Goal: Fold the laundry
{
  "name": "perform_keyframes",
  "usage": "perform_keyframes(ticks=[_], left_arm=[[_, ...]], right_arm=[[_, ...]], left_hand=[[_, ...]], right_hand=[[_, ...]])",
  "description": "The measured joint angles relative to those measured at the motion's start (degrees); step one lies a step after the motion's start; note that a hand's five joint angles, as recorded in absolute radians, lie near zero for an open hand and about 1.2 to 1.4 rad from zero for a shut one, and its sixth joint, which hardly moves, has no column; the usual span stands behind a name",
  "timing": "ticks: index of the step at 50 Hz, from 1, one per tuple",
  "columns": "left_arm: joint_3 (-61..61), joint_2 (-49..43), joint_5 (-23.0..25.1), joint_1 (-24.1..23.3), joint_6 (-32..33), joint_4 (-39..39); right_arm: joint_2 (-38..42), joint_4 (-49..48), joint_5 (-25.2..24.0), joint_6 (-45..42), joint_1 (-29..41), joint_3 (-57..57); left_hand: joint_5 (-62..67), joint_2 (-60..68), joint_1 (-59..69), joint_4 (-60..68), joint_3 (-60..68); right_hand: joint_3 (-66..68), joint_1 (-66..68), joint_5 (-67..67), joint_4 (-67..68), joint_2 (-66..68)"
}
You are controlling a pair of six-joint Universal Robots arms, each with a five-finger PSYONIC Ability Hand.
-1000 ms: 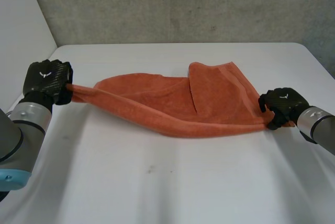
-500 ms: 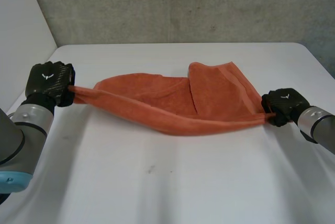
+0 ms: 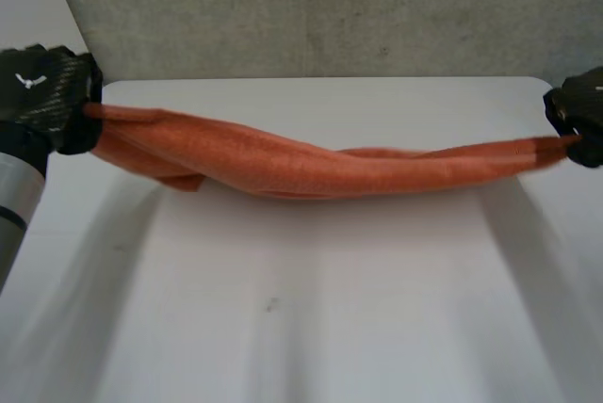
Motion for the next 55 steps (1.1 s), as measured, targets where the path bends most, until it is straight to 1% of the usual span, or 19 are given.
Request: perform_keyframes(ticks=[5,10,15,18,21,23,25,27,29,30,31,33,34,35,38,42,45,50,55], left_arm=[[-0.1,3.4,0.0,0.1,0.2,-5.0],[-0.4,1.6,0.0,0.3,0.9,-10.0],[-0.2,-5.6,0.0,0.4,3.4,-11.8],[1.6,-13.2,-0.1,0.5,6.5,-11.7],[3.6,-17.0,-0.2,0.5,8.1,-11.4],[9.5,-23.4,-0.3,0.4,10.8,-10.8],[12.5,-25.4,-0.3,0.4,11.6,-10.6],[19.4,-28.4,-0.5,0.0,12.5,-10.3],[21.3,-29.0,-0.5,-0.1,12.6,-10.2],[26.7,-29.9,-0.6,-0.5,12.6,-9.8],[32.8,-30.3,-0.7,-0.9,12.0,-8.8],[34.9,-30.3,-0.7,-1.0,11.6,-8.2],[41.3,-29.8,-0.9,-1.6,9.3,-5.2],[43.1,-29.4,-1.0,-1.7,8.0,-3.5],[46.9,-27.3,-1.4,-1.9,3.2,3.0],[45.6,-24.6,-2.1,-1.9,-2.2,10.6],[41.6,-23.7,-2.3,-1.8,-4.3,13.5],[34.9,-24.4,-2.2,-1.7,-4.9,14.8],[26.7,-28.5,-1.7,-1.6,-4.7,15.0]], right_arm=[[-3.4,8.2,0.4,-6.3,0.1,2.3],[-2.6,11.6,1.5,-11.2,0.5,5.4],[4.2,10.5,4.5,-13.0,0.7,6.3],[12.1,8.4,7.4,-12.8,1.2,3.8],[15.6,7.3,8.6,-12.4,1.8,1.6],[21.5,5.1,10.5,-10.7,3.5,-4.2],[23.7,3.9,11.2,-9.4,4.5,-7.7],[26.7,1.1,12.4,-5.7,6.2,-15.7],[27.2,0.4,12.7,-4.7,6.6,-17.7],[27.9,-1.4,13.0,-2.4,7.3,-21.6],[27.9,-6.1,13.4,2.5,8.4,-28.2],[27.7,-7.5,13.5,3.8,8.6,-29.5],[25.3,-14.3,13.5,9.1,9.1,-33.2],[24.0,-17.0,13.5,11.0,9.2,-33.7],[18.1,-25.9,13.2,16.6,9.1,-32.6],[12.5,-32.5,12.1,20.2,8.9,-27.2],[11.1,-33.3,10.5,20.7,8.9,-22.1],[12.5,-31.8,8.0,19.9,9.1,-15.7],[17.4,-30.1,6.0,17.0,9.3,-10.2]], left_hand=[[0.0,0.0,0.0,0.0,0.0],[0.0,0.0,0.0,0.0,0.0],[0.0,0.0,0.0,0.0,0.0],[0.0,0.0,0.0,0.0,0.0],[0.0,0.0,0.0,0.0,0.0],[0.0,0.0,0.0,0.0,0.0],[0.0,0.0,0.0,0.0,0.0],[0.0,0.0,0.0,0.0,0.0],[0.0,0.0,0.0,0.0,0.0],[0.0,0.0,0.0,0.0,0.0],[0.0,0.0,0.0,0.0,0.0],[0.0,0.0,0.0,0.0,0.0],[0.0,0.0,0.0,0.0,0.0],[0.0,0.0,0.0,0.0,0.0],[0.0,0.0,0.0,0.0,0.0],[0.0,0.0,0.0,0.0,0.0],[0.0,0.0,0.0,0.0,0.0],[0.0,0.0,0.0,0.0,0.0],[0.0,0.0,0.0,0.0,0.0]], right_hand=[[0.0,0.0,0.1,0.0,0.0],[0.0,0.0,0.1,0.0,0.0],[0.0,0.0,0.1,0.0,0.0],[0.0,0.0,0.1,0.0,0.0],[0.0,0.0,0.1,0.0,0.0],[0.0,0.0,0.1,0.0,0.0],[0.0,0.0,0.1,0.0,0.0],[0.0,0.0,0.1,0.0,0.0],[0.0,0.0,0.1,0.0,0.0],[0.0,0.0,0.1,0.0,0.0],[0.0,0.0,0.1,0.0,0.0],[0.0,0.0,0.1,0.0,0.0],[0.0,0.0,0.1,0.0,0.0],[0.0,0.0,0.1,0.0,0.0],[0.0,0.0,0.1,0.0,0.0],[0.3,0.0,0.7,0.0,0.0],[0.5,0.0,0.8,0.0,0.0],[0.6,0.0,0.8,0.0,0.0],[0.6,0.0,0.8,0.0,0.0]])
